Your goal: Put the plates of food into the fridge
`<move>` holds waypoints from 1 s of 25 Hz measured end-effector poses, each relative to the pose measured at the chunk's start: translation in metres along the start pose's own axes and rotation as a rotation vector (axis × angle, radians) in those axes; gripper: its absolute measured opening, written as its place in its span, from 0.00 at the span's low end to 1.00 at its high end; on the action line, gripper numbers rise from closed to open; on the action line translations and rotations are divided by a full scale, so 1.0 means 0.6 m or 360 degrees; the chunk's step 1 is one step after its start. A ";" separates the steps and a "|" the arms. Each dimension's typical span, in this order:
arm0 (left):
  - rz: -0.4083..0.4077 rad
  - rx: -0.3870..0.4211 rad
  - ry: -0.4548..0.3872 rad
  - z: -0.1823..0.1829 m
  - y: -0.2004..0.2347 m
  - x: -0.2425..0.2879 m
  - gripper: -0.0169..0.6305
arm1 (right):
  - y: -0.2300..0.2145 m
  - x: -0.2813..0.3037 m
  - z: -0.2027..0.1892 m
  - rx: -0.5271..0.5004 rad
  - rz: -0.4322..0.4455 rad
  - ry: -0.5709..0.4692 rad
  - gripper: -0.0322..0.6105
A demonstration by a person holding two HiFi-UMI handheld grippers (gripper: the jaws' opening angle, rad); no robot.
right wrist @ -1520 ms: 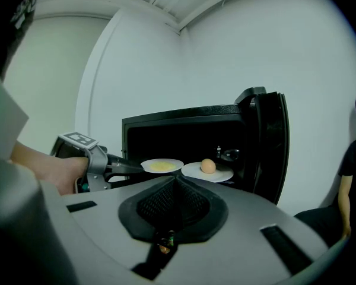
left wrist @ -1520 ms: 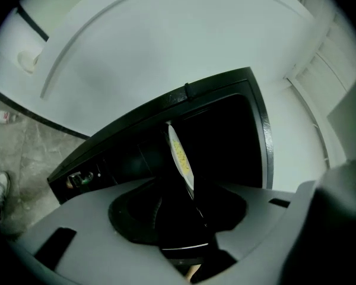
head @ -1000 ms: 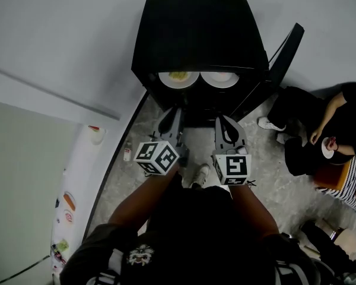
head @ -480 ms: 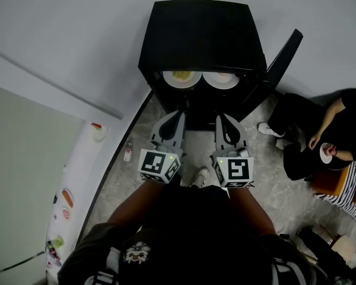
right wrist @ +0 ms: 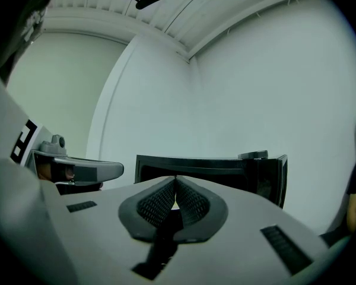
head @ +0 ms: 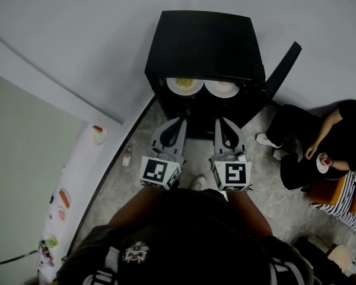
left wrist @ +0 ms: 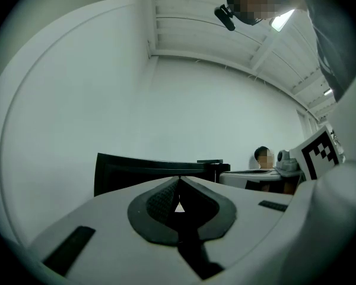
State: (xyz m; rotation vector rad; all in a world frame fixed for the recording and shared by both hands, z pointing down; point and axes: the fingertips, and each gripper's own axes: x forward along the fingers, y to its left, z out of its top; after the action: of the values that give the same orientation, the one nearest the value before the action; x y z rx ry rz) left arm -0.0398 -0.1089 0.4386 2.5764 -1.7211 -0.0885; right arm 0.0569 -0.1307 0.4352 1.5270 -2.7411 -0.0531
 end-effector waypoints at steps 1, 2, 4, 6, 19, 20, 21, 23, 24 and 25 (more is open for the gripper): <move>0.0001 0.0000 -0.0005 0.003 -0.002 0.001 0.06 | 0.000 0.000 0.001 -0.0007 0.0001 -0.0002 0.09; 0.0004 0.0002 -0.0006 0.006 -0.003 0.001 0.06 | 0.000 -0.001 -0.001 -0.0009 0.0003 0.0002 0.09; 0.0003 0.0008 -0.0003 0.008 -0.005 0.003 0.06 | -0.001 -0.002 -0.005 -0.0008 0.0003 0.0020 0.09; -0.0006 0.0013 -0.0003 0.009 -0.008 0.005 0.06 | -0.004 -0.004 -0.007 -0.0005 -0.0015 0.0042 0.09; -0.0002 0.0013 0.0044 -0.013 -0.008 0.017 0.06 | -0.009 0.002 -0.011 -0.0043 0.0000 0.0028 0.09; -0.0003 0.0014 0.0052 -0.016 -0.008 0.017 0.06 | -0.010 0.003 -0.015 -0.0045 0.0003 0.0044 0.09; -0.0005 0.0018 0.0058 -0.019 -0.008 0.018 0.06 | -0.011 0.004 -0.020 -0.0045 0.0001 0.0059 0.09; -0.0004 0.0012 0.0070 -0.022 -0.008 0.019 0.06 | -0.013 0.004 -0.027 -0.0039 -0.0005 0.0075 0.09; -0.0001 0.0006 0.0074 -0.024 -0.007 0.020 0.06 | -0.013 0.005 -0.028 -0.0033 -0.0005 0.0076 0.09; 0.0001 0.0000 0.0078 -0.026 -0.006 0.021 0.06 | -0.013 0.006 -0.029 -0.0026 -0.0003 0.0078 0.09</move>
State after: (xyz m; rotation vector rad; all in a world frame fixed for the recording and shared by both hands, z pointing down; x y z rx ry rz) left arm -0.0303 -0.1190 0.4536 2.5557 -1.7052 -0.0246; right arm 0.0622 -0.1382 0.4523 1.5060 -2.6950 -0.0371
